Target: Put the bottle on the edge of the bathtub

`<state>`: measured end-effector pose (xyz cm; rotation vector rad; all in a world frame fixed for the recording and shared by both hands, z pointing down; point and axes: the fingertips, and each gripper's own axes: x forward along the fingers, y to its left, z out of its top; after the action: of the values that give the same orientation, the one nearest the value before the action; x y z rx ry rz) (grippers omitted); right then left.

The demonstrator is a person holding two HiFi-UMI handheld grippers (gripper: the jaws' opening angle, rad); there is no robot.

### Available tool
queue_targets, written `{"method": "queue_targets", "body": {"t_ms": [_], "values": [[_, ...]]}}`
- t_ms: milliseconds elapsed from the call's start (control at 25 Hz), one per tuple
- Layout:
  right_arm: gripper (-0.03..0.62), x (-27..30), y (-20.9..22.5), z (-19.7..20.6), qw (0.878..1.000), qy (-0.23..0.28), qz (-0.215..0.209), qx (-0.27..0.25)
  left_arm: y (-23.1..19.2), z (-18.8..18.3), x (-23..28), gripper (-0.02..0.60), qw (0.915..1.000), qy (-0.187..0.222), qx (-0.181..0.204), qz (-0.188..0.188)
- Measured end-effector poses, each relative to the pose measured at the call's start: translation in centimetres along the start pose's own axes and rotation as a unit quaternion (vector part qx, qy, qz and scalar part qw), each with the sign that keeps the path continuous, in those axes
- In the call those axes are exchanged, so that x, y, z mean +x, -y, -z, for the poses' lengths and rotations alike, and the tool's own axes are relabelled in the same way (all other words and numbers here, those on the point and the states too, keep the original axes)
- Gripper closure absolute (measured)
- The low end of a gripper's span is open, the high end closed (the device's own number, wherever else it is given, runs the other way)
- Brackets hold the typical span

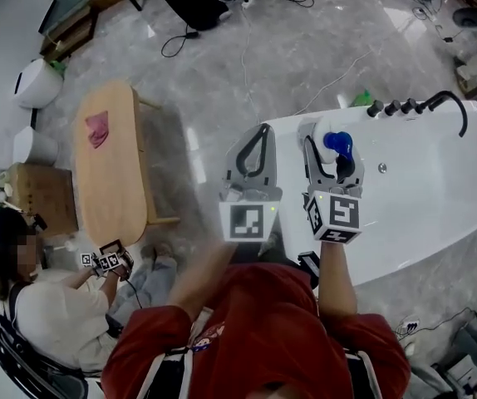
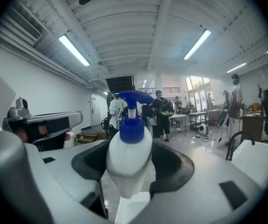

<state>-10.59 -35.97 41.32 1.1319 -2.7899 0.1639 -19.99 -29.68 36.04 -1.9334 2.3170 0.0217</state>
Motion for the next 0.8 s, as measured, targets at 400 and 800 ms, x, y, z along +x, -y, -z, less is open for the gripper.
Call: {"method": "queue_targets", "body": {"t_ms": [400, 800], "values": [[0.319, 8.0, -3.7, 5.1, 0.997, -0.042, -0.054, -0.019, -6.0, 5.8, 1.8, 0.565, 0.9978, -0.036, -0.028, -0.049], [0.319, 14.2, -4.7, 12.9, 0.992, -0.101, -0.077, -0.016, -9.5, 11.5, 2.6, 0.566, 0.9942, -0.074, -0.033, -0.071]]}}
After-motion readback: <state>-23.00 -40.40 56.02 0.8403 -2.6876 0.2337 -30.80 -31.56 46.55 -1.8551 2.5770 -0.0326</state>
